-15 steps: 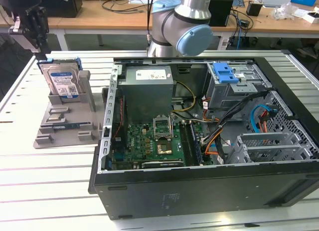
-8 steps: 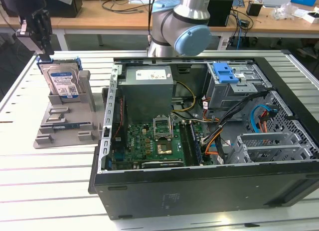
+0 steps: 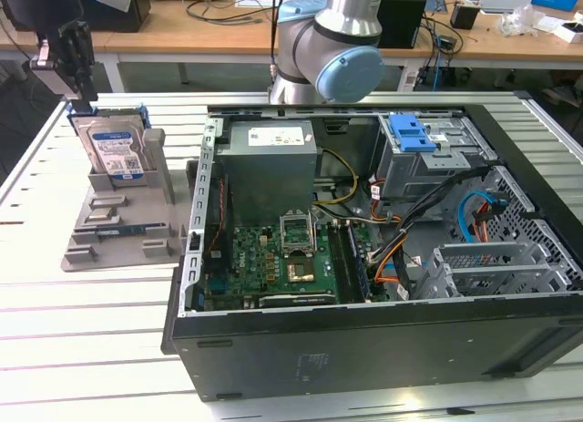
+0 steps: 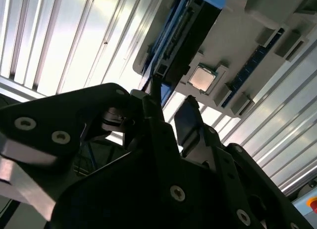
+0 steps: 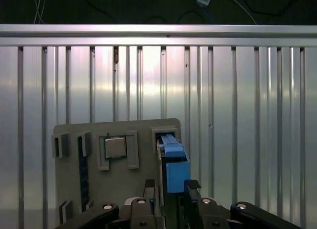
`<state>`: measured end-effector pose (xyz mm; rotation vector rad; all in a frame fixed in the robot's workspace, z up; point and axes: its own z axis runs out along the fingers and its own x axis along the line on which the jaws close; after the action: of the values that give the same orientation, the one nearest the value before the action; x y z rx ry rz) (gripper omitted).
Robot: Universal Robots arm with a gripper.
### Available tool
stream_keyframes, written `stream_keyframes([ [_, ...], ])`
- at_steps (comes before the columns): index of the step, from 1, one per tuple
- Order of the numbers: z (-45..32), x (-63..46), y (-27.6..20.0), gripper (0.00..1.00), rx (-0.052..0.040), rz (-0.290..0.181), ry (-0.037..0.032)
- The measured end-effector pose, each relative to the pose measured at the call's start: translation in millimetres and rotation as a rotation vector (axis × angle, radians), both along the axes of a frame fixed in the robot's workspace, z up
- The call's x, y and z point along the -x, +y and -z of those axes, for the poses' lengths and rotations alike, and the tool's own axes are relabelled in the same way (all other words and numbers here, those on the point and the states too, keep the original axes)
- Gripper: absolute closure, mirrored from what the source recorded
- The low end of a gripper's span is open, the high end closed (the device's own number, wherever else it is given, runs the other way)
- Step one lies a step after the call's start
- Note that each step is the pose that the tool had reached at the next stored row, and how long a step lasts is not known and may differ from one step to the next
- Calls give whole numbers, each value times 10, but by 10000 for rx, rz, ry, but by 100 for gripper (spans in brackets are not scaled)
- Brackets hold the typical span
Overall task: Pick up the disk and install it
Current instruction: 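Pick up the disk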
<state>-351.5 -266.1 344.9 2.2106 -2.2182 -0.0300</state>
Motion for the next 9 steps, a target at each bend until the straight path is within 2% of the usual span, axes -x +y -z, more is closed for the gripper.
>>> stream_keyframes([
  [1, 0, 0, 0, 63, 0, 0, 0],
  [4, 1, 0, 0, 44, 0, 0, -1],
  [7, 30, 0, 11, 44, 41, -14, -4],
  [9, 61, 0, 38, 44, 51, -64, -2],
])
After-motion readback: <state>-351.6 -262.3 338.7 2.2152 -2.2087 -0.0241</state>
